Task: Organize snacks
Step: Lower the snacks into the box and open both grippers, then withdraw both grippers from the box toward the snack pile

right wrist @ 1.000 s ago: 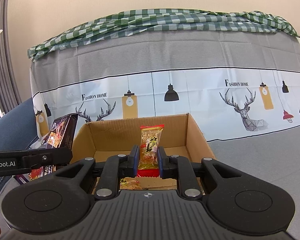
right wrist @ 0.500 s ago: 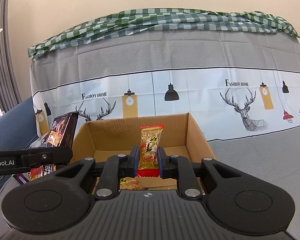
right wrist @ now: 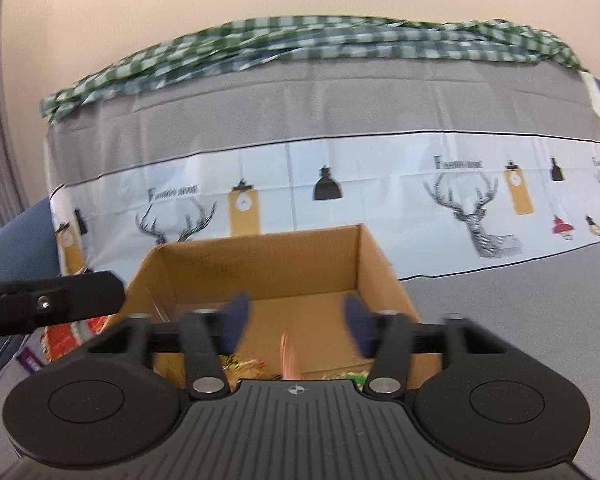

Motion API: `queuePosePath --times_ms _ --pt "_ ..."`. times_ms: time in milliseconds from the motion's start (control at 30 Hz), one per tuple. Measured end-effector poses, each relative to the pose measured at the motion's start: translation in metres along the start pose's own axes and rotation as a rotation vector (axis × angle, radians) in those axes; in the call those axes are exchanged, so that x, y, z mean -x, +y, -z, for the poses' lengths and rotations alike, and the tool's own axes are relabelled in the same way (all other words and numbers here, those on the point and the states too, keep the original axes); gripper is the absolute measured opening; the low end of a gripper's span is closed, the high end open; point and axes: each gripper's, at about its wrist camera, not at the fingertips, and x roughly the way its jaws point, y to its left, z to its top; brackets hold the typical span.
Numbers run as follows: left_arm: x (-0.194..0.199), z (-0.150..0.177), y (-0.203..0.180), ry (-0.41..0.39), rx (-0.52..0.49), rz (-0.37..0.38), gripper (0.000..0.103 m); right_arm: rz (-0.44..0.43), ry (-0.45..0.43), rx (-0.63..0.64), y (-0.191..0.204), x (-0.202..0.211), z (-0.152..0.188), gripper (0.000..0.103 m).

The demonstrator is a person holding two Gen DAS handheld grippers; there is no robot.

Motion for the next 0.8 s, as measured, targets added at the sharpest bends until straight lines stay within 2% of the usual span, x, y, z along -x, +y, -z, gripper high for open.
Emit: queuePosePath --times_ms 100,267,333,367,433,500,533,667,800 --pt "0.001 -0.001 0.006 0.004 0.012 -0.023 0.069 0.012 0.004 -0.016 -0.002 -0.001 0.0 0.062" --pt "0.015 -0.002 0.018 -0.001 0.009 -0.053 0.059 0.028 0.0 -0.026 0.004 -0.001 0.0 0.062" --pt "0.023 -0.003 0.026 0.001 0.009 -0.063 0.043 0.032 -0.003 -0.028 0.009 -0.001 0.001 0.062" --pt "0.028 -0.002 0.03 0.004 0.005 -0.071 0.04 0.032 -0.002 -0.03 0.012 -0.001 0.0 0.062" --pt "0.04 -0.002 0.036 0.005 -0.01 -0.091 0.026 0.027 -0.003 -0.039 0.019 -0.001 0.001 0.062" --pt "0.053 -0.002 0.043 0.009 -0.018 -0.101 0.022 0.017 -0.005 -0.043 0.029 -0.001 0.001 0.061" --pt "0.06 -0.002 0.047 0.014 -0.021 -0.101 0.022 0.009 -0.006 -0.045 0.035 -0.001 0.001 0.059" --pt "0.083 -0.008 0.064 0.04 -0.071 -0.122 0.021 -0.041 -0.007 -0.047 0.062 0.001 0.005 0.031" --pt "0.098 -0.017 0.094 0.038 -0.056 -0.166 0.021 -0.115 -0.015 -0.015 0.095 0.007 0.011 0.03"
